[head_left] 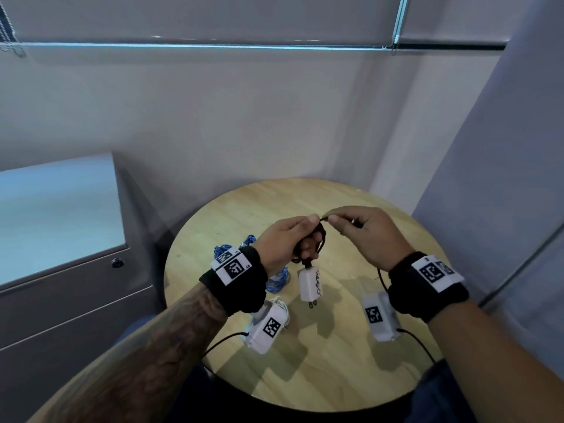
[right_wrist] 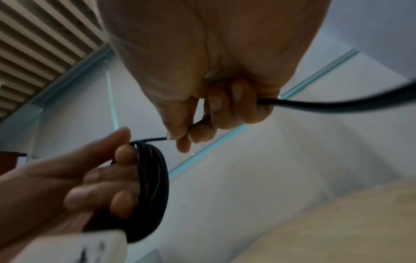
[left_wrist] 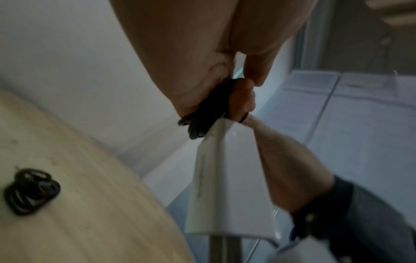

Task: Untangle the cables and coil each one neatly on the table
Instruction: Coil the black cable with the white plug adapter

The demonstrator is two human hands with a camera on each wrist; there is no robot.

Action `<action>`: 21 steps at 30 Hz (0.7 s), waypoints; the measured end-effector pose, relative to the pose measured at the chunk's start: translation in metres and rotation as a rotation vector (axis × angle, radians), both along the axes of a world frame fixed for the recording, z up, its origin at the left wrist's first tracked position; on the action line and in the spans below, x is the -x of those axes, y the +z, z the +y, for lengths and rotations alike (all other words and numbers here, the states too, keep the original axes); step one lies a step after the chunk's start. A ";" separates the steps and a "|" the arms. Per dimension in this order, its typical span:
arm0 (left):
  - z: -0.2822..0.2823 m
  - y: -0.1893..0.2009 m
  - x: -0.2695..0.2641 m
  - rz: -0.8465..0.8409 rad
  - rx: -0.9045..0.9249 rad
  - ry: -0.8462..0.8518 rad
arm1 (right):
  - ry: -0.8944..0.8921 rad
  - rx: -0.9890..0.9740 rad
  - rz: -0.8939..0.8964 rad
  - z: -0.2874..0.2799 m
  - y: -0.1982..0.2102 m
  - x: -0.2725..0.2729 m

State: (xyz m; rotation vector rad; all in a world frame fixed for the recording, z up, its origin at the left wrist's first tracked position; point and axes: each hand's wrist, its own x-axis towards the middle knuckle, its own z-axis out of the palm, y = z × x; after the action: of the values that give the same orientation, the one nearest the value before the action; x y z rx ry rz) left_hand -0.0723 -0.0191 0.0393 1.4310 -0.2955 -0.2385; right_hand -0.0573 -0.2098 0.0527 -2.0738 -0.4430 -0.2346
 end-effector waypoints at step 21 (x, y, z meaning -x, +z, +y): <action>0.016 -0.054 -0.046 0.341 0.420 0.163 | 0.137 -0.022 0.164 0.017 -0.080 -0.026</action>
State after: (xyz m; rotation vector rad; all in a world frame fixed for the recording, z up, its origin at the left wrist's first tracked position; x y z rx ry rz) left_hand -0.0261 -0.0032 -0.0148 0.9723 0.0519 -0.2649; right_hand -0.0316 -0.1931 -0.0269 -2.0130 -0.4772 0.0116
